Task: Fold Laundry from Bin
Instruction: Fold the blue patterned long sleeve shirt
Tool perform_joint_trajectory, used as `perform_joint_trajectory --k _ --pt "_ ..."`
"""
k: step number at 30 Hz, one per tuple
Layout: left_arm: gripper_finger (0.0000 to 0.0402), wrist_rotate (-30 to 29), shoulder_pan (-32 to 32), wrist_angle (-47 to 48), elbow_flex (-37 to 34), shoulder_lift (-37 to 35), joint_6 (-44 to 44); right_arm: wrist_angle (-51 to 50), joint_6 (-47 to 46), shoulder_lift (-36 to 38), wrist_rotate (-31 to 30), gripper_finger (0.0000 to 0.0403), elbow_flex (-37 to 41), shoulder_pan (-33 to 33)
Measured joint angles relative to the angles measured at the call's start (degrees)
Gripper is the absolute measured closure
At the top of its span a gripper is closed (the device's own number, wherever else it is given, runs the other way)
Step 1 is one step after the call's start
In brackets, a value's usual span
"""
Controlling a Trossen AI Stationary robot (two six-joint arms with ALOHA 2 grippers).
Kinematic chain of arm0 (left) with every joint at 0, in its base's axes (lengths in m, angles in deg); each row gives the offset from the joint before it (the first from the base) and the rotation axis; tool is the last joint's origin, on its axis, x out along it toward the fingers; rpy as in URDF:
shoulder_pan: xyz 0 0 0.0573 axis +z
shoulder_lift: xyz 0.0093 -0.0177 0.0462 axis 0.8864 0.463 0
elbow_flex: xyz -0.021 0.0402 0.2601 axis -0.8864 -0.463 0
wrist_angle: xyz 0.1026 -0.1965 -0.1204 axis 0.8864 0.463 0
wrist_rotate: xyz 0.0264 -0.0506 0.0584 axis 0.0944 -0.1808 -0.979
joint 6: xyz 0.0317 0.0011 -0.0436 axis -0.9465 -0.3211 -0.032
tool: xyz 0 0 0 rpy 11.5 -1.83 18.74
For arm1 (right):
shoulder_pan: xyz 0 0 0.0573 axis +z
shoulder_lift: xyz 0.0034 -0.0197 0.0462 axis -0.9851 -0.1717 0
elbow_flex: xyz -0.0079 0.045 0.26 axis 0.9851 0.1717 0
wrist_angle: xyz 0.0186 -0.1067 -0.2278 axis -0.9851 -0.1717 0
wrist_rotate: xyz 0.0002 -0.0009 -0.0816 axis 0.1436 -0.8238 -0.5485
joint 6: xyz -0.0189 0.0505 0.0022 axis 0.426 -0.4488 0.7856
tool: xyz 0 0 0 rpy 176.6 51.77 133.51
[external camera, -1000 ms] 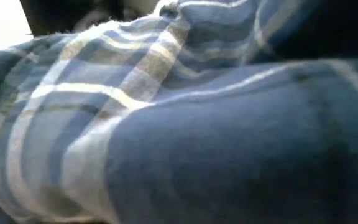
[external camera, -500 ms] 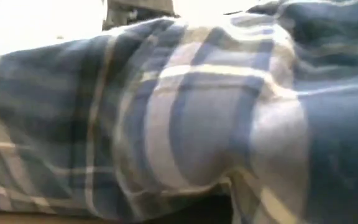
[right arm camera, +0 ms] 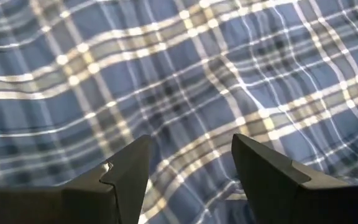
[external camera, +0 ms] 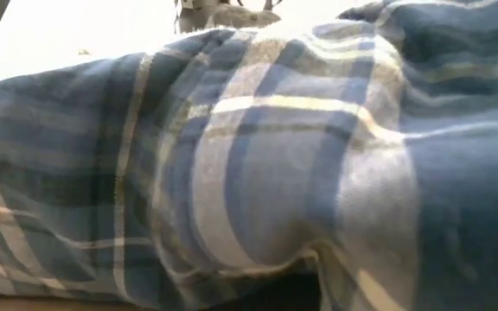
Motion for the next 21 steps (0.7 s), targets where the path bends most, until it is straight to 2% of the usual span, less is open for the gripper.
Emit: perform_joint_trajectory --k 12,15,18,21 --pt "0.0151 -0.85 -0.2 -9.93 -6.8 0.28 4.51 8.16 -3.74 -3.14 0.42 0.0184 5.45 -0.48" --pt "0.0151 -0.68 -0.45 -11.44 -8.15 0.26 5.84 7.99 -4.24 -3.94 3.95 0.0184 5.55 -0.48" --pt "0.0151 -0.03 -0.61 -10.66 -8.39 0.23 6.0 7.62 -4.02 -4.03 10.51 0.0184 5.44 -0.48" --pt "0.0151 0.58 -0.59 -10.17 -8.15 -2.28 5.95 4.04 -3.62 -2.35 14.44 0.0184 3.37 -0.48"
